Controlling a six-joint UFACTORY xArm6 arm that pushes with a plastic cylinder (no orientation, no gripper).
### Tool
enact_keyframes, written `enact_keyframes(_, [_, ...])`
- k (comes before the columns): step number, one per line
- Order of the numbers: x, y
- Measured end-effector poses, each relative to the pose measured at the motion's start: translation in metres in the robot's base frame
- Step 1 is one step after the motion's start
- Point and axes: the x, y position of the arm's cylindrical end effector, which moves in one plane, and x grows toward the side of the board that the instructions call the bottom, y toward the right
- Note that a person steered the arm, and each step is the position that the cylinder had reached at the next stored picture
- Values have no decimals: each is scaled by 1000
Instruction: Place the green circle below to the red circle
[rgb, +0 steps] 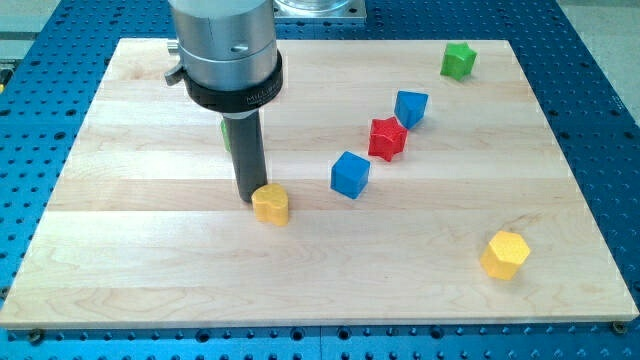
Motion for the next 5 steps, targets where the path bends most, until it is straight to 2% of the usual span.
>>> enact_keyframes(1, [-2, -41])
enact_keyframes(2, [-44, -103])
enact_keyframes(3, [-83, -87])
enact_keyframes(5, [-96, -61])
